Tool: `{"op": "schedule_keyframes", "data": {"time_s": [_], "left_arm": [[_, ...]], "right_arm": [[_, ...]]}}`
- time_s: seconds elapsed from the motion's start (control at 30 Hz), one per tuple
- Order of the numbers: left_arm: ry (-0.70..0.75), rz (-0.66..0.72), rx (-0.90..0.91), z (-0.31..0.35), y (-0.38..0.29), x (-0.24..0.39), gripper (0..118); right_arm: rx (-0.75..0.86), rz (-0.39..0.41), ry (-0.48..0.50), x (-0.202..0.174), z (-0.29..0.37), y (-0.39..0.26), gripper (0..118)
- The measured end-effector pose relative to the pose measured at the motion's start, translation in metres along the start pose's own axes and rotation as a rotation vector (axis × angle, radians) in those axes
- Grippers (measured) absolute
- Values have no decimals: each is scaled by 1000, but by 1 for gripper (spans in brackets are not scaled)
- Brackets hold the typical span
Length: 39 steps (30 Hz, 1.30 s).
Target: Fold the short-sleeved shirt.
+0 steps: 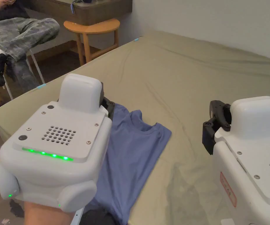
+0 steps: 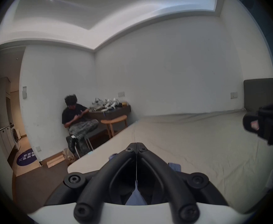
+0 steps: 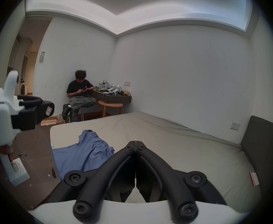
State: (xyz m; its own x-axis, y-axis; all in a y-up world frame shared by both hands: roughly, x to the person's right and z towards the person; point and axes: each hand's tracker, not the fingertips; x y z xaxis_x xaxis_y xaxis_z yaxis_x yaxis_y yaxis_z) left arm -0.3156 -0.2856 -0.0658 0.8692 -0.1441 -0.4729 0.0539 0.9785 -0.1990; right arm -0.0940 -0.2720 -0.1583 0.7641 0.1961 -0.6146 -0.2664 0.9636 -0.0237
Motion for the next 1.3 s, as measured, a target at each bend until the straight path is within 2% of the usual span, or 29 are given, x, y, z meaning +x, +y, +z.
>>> {"op": "schedule_keyframes", "data": {"time_s": [0.13,0.23,0.37,0.47,0.5,0.53,0.57,0.6,0.63,0.67,0.7,0.8,0.9,1.0,1.07,1.1,1.13,1.17,1.2,1.23,1.27,1.3], "left_arm": [[-43,28,-147,-56,-33,-1,0],[-65,71,-360,-113,-72,-5,0],[-61,67,-479,-180,-121,-10,0],[-118,101,-568,-230,-147,-12,0],[-129,93,-595,-244,-153,-12,5],[-127,81,-618,-258,-160,-11,17],[-116,71,-615,-269,-165,-10,36],[-124,66,-622,-281,-173,-10,73],[-127,63,-644,-292,-179,-9,102],[-137,66,-663,-302,-185,-8,118],[-130,87,-615,-306,-188,-10,115],[-117,81,-750,-319,-207,-10,116],[-100,70,-780,-339,-223,4,118],[-68,-2,-749,-338,-218,14,118],[-50,-100,-734,-334,-212,24,116],[-57,-134,-719,-334,-212,28,105],[-95,-130,-705,-333,-211,30,84],[-146,-86,-698,-331,-207,29,53],[-198,-26,-698,-330,-204,28,15],[-252,42,-717,-331,-200,33,12],[-179,-8,-717,-329,-196,36,12],[-182,-11,-734,-333,-197,36,11]], "right_arm": [[-29,1,-16,6,-14,-7,1],[-61,5,-40,11,-27,-13,1],[-120,-5,-79,21,-49,-25,1],[-145,-21,-84,30,-59,-33,1],[-153,-28,-82,33,-62,-35,1],[-165,-29,-81,35,-65,-37,1],[-170,-27,-86,36,-67,-38,1],[-175,-22,-95,38,-70,-41,1],[-183,-16,-102,39,-72,-43,1],[-193,-12,-105,41,-74,-45,1],[-199,-12,-108,42,-76,-46,1],[-220,-17,-116,45,-81,-53,1],[-239,-22,-120,47,-85,-58,1],[-240,-20,-137,47,-85,-61,1],[-230,-29,-141,48,-83,-61,1],[-231,-37,-139,48,-83,-61,1],[-234,-42,-137,48,-84,-62,1],[-237,-42,-137,48,-84,-63,1],[-239,-40,-138,48,-84,-65,1],[-243,-39,-138,47,-84,-65,1],[-247,-42,-135,48,-84,-66,1],[-251,-47,-131,48,-83,-66,1]]}}
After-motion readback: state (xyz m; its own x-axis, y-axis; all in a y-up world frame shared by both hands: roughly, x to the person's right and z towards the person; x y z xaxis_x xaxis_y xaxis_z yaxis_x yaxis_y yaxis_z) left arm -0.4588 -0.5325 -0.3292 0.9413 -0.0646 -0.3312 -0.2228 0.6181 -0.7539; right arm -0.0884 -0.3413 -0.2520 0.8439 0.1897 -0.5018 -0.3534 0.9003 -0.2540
